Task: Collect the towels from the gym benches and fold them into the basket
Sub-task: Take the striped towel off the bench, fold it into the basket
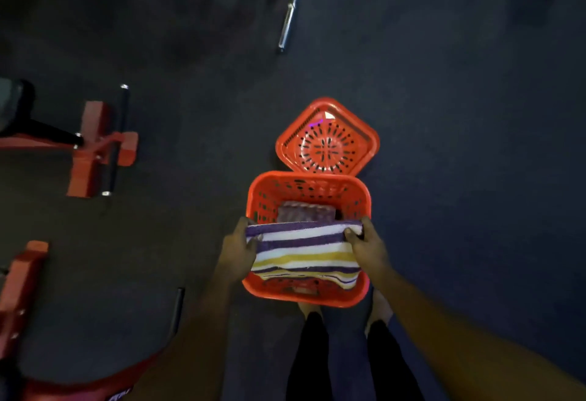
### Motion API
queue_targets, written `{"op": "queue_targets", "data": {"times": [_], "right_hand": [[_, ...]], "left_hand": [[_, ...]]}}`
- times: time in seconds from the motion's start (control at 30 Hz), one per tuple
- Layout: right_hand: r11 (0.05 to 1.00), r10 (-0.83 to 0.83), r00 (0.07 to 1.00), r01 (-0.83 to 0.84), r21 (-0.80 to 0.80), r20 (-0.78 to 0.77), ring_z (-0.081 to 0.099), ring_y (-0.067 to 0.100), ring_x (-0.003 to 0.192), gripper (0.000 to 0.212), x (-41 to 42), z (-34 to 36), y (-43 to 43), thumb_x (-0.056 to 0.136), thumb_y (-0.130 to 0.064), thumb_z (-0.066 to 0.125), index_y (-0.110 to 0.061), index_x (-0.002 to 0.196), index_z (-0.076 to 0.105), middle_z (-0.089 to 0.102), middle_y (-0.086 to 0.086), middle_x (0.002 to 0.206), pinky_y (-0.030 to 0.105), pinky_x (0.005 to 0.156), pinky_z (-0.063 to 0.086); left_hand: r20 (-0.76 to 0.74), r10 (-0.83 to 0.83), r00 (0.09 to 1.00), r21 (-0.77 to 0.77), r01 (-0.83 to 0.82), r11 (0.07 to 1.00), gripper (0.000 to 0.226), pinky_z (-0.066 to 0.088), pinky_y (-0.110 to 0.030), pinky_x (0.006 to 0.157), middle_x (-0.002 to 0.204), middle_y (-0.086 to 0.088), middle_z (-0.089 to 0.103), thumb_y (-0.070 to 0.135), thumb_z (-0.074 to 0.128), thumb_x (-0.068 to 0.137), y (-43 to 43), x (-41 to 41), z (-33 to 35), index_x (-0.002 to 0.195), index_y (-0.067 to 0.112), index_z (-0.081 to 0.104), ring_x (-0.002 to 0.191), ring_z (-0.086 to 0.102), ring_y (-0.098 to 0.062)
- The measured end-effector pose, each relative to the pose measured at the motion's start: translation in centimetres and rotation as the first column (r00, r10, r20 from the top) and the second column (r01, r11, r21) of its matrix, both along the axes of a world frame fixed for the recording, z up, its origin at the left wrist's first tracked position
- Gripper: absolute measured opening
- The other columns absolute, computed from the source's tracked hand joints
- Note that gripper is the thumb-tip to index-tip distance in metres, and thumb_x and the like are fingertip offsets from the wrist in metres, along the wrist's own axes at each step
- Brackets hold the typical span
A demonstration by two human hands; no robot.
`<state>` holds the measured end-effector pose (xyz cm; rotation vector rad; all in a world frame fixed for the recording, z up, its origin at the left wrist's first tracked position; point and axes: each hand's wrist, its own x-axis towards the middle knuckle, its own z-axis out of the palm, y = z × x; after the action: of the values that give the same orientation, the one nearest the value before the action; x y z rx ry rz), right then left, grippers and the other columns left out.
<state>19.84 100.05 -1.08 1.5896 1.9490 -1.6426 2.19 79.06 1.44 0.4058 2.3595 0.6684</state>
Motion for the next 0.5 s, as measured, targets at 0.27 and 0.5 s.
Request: {"op": "queue_targets", "data": {"times": [0.27,0.5], "right_hand": [[0.99,-0.107,0.99,0.097,0.104,0.097,0.063,0.034,0.104,0.038,-4.5,-5.2,1.3,0.086,-0.017,0.065,-0.012,0.123,0.057,0.068,0.016,0.115,0.038,0.086,0.047],[0.977,-0.158,0.986,0.148,0.156,0.056,0.067,0.027,0.101,0.035,-5.4,5.6,5.0,0.085,-0.017,0.066,-0.011,0.12,0.064,0.071,0.013,0.109,0.038,0.092,0.051]], "left_hand": [[0.004,-0.135,0.991,-0.134,0.134,0.982,0.044,0.042,-0.037,0.095,0.123,-0.022,0.06,0.019,0.063,0.089,3.4,-5.5,-6.7,0.128,0.002,0.051,0.116,0.055,-0.037],[0.074,-0.272,0.96,0.073,0.267,0.961,0.028,0.052,-0.034,0.088,0.109,-0.012,0.069,0.019,0.062,0.091,8.5,-6.3,5.0,0.115,0.007,0.059,0.098,0.067,-0.027]]}}
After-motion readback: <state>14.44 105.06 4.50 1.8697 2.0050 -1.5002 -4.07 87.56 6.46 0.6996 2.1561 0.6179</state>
